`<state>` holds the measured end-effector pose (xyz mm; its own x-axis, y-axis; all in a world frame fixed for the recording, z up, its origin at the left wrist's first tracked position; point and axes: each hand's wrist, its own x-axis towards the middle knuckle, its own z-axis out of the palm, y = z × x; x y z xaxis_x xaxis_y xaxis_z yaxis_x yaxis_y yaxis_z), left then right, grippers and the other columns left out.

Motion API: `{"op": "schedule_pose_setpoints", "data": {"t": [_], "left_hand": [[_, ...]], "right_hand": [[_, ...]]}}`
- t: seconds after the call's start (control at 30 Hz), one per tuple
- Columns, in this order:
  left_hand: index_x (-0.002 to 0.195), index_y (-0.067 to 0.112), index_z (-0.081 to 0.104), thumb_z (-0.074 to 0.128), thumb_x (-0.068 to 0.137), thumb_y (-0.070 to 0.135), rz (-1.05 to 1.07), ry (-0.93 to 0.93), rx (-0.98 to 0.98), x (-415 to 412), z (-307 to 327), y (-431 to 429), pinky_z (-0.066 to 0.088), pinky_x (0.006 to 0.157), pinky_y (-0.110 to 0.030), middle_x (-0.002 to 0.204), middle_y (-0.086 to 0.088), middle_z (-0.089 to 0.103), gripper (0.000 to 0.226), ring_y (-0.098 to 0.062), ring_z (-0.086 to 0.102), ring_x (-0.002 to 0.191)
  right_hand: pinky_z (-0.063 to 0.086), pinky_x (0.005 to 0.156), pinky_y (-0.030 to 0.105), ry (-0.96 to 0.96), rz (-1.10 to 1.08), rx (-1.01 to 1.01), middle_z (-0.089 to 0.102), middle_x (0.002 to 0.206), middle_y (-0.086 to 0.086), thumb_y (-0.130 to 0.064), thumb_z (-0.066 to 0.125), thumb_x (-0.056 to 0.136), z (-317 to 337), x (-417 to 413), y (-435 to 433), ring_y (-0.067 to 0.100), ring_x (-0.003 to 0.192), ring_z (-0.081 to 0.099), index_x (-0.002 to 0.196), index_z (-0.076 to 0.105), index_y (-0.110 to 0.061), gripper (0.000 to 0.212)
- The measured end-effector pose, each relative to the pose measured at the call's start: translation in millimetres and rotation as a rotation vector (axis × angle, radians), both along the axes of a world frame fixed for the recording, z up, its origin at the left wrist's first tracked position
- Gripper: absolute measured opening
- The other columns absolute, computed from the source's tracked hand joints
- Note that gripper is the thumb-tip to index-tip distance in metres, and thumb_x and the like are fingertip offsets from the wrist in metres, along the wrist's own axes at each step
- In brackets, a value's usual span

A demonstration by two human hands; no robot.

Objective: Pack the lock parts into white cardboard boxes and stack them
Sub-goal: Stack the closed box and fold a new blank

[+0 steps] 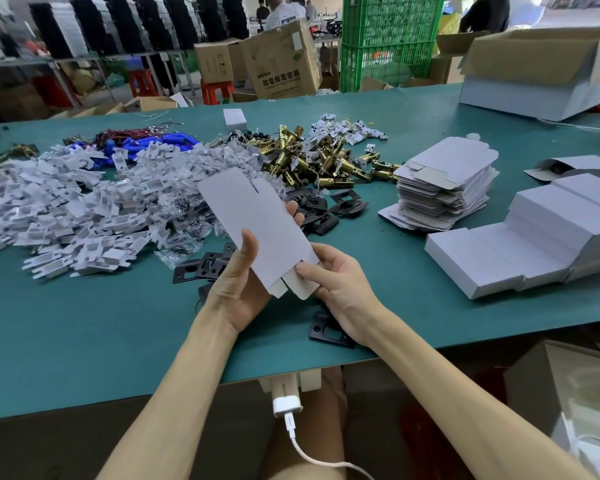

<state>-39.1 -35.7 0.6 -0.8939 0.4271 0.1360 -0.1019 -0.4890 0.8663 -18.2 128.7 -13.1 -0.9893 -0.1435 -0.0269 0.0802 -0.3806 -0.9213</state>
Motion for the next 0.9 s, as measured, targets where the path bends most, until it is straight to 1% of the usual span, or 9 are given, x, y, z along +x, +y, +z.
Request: {"op": "schedule_pose_setpoints", "data": {"t": [0.13, 0.23, 0.3, 0.43, 0.57, 0.7, 0.77, 0.83, 0.9], "left_hand": [[0.158, 0.011, 0.041, 0.08, 0.073, 0.064, 0.005, 0.019, -0.024, 0.0, -0.2, 0.3, 0.032, 0.124, -0.051, 0.159, -0.011, 0.047, 0.108, -0.025, 0.039, 0.151], [0.157, 0.008, 0.042, 0.084, 0.069, 0.063, 0.028, 0.01, -0.016, -0.3, -0.8, 1.3, 0.036, 0.123, -0.048, 0.16, -0.016, 0.045, 0.112, -0.027, 0.04, 0.151], [0.155, 0.007, 0.043, 0.088, 0.065, 0.062, 0.064, -0.023, 0.002, -0.6, -0.5, 0.6, 0.04, 0.12, -0.046, 0.159, -0.015, 0.047, 0.115, -0.027, 0.044, 0.149], [0.15, 0.002, 0.05, 0.095, 0.053, 0.061, 0.161, -0.117, 0.031, 0.2, 2.8, 2.0, 0.048, 0.114, -0.048, 0.151, -0.018, 0.056, 0.122, -0.03, 0.053, 0.142], [0.141, -0.002, 0.058, 0.1, 0.038, 0.06, 0.318, -0.156, 0.04, -0.8, 3.3, 7.5, 0.053, 0.107, -0.046, 0.139, -0.019, 0.065, 0.128, -0.029, 0.064, 0.128], [0.135, 0.001, 0.065, 0.088, 0.057, 0.049, 0.384, -0.178, 0.053, -5.4, -1.1, 6.1, 0.057, 0.103, -0.042, 0.13, -0.015, 0.072, 0.094, -0.022, 0.072, 0.111], [0.134, 0.001, 0.066, 0.082, 0.067, 0.043, 0.403, -0.168, 0.024, -7.4, -4.3, 5.8, 0.059, 0.098, -0.04, 0.132, -0.017, 0.07, 0.081, -0.024, 0.071, 0.11], [0.133, 0.002, 0.067, 0.08, 0.073, 0.041, 0.4, -0.122, -0.046, -8.1, -7.5, 6.0, 0.057, 0.103, -0.044, 0.131, -0.018, 0.071, 0.073, -0.028, 0.07, 0.112], [0.134, 0.003, 0.066, 0.083, 0.072, 0.046, 0.401, -0.088, -0.108, -6.7, -8.3, 7.4, 0.053, 0.108, -0.05, 0.13, -0.018, 0.071, 0.078, -0.031, 0.069, 0.115]], "right_hand": [[0.052, 0.104, 0.049, 0.018, -0.058, 0.045, 0.071, 0.121, 0.02, -0.002, 0.07, 0.092, -4.8, -1.6, -2.0, 0.032, 0.108, 0.068, 0.124, 0.064, -0.001, 0.032], [0.047, 0.107, 0.058, 0.023, -0.086, 0.099, 0.072, 0.117, 0.02, -0.011, 0.075, 0.09, -7.2, -2.2, -3.4, 0.043, 0.116, 0.064, 0.119, 0.066, -0.004, 0.031], [0.049, 0.106, 0.056, 0.05, -0.08, 0.141, 0.073, 0.116, 0.018, -0.015, 0.078, 0.089, -7.2, -0.7, -4.0, 0.042, 0.116, 0.064, 0.118, 0.067, -0.007, 0.033], [0.052, 0.1, 0.043, 0.112, -0.027, 0.207, 0.074, 0.116, 0.014, -0.019, 0.084, 0.083, -5.3, 1.0, -3.5, 0.026, 0.108, 0.07, 0.122, 0.067, -0.009, 0.044], [0.053, 0.093, 0.038, 0.179, -0.016, 0.245, 0.075, 0.114, 0.012, -0.025, 0.074, 0.092, -1.1, 3.7, -4.2, 0.016, 0.099, 0.066, 0.121, 0.071, -0.011, 0.033], [0.052, 0.094, 0.055, 0.156, -0.066, 0.258, 0.075, 0.107, 0.004, -0.034, 0.06, 0.1, 3.2, 7.9, -6.1, 0.019, 0.099, 0.066, 0.119, 0.072, -0.01, 0.033], [0.056, 0.083, 0.044, 0.16, -0.08, 0.303, 0.074, 0.1, 0.001, -0.036, 0.057, 0.102, 5.2, 8.4, -8.6, 0.012, 0.092, 0.067, 0.119, 0.07, -0.008, 0.035], [0.052, 0.074, 0.032, 0.216, -0.089, 0.411, 0.073, 0.093, 0.002, -0.039, 0.056, 0.102, 7.5, 8.1, -11.7, 0.011, 0.084, 0.066, 0.112, 0.07, -0.009, 0.034], [0.052, 0.073, 0.037, 0.27, -0.104, 0.517, 0.074, 0.091, 0.005, -0.037, 0.058, 0.103, 9.8, 5.2, -13.0, 0.018, 0.082, 0.067, 0.102, 0.071, -0.015, 0.026]]}}
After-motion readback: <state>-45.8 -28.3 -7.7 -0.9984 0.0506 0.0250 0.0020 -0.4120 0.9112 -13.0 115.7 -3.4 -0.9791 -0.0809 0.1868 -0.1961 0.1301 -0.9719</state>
